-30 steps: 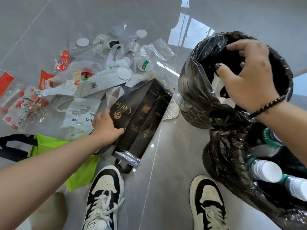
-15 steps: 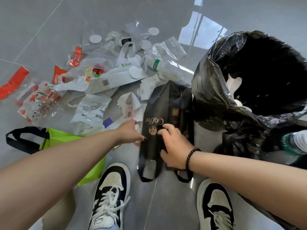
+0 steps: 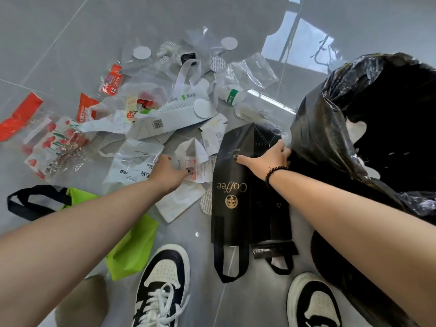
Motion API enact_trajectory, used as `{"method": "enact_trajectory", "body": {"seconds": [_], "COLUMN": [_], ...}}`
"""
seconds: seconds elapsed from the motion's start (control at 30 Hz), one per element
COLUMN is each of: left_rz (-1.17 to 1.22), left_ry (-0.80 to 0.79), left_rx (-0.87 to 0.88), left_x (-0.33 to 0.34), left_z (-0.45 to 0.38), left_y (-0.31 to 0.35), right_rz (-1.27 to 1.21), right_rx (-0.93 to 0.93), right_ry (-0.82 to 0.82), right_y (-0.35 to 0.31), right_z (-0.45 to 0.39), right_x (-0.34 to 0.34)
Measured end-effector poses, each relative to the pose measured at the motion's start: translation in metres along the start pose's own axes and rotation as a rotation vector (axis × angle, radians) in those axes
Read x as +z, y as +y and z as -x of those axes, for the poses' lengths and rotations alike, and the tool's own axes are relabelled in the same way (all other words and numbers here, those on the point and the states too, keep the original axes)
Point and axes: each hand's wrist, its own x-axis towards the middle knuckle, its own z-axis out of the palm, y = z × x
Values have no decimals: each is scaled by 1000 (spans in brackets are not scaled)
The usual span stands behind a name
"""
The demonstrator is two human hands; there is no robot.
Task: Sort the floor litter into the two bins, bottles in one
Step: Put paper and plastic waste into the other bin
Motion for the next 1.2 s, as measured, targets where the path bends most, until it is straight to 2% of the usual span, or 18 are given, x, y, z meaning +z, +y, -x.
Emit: {"method": "enact_trajectory", "body": {"seconds": [0.1, 0.23, 0.33, 0.4, 0.47, 0.53, 0.6, 0.63, 0.7, 0.77, 0.8, 0.83, 0.87, 0.93, 1.03, 1.1, 1.13, 1.2], "left_rz": [28, -51, -15, 34, 151, 353, 580, 714, 978, 1101, 1094, 1056, 980, 788, 670, 700, 734, 833], "left_ry": [3, -21, -112, -114, -104, -127, -163, -175, -199, -236, -264, -293, -314, -312, -208, -150, -174, -335], "left_rx": [-4, 32, 87, 133, 170, 171, 167, 158, 108, 58, 38, 17, 7, 14, 3, -23, -39, -79], "left_x": [3, 8, 3, -7, -21, -38, -53, -59, -68, -69, -67, -64, -59, -51, -48, -50, -52, -56], "left_z": [-7, -17, -23, -22, -17, -4, 11, 17, 28, 34, 37, 40, 40, 40, 36, 33, 31, 29], "left_y": [10, 31, 45, 52, 56, 57, 51, 48, 41, 32, 28, 23, 18, 9, 5, 4, 4, 2], "right_rz": [110, 245, 219, 165, 64, -31, -91, -163, -444, -775, -897, -953, -963, -819, -546, -566, -600, -680], "right_rx": [-76, -454, -627, -721, -817, -883, -853, -770, -443, 12, 151, 196, 164, -36, -270, -300, -287, -242], "right_ry": [68, 140, 66, 48, -8, -165, -292, -328, -410, -583, -660, -711, -747, -748, -539, -467, -483, -582], "right_y": [-12, -30, -39, -40, -40, -38, -39, -40, -48, -58, -60, -63, -66, -72, -75, -75, -75, -75], "right_z": [0, 18, 31, 32, 31, 32, 35, 36, 43, 48, 50, 53, 56, 60, 64, 62, 61, 59], "right_x": [2, 14, 27, 28, 24, 19, 19, 20, 21, 20, 20, 21, 21, 26, 31, 30, 29, 30]}}
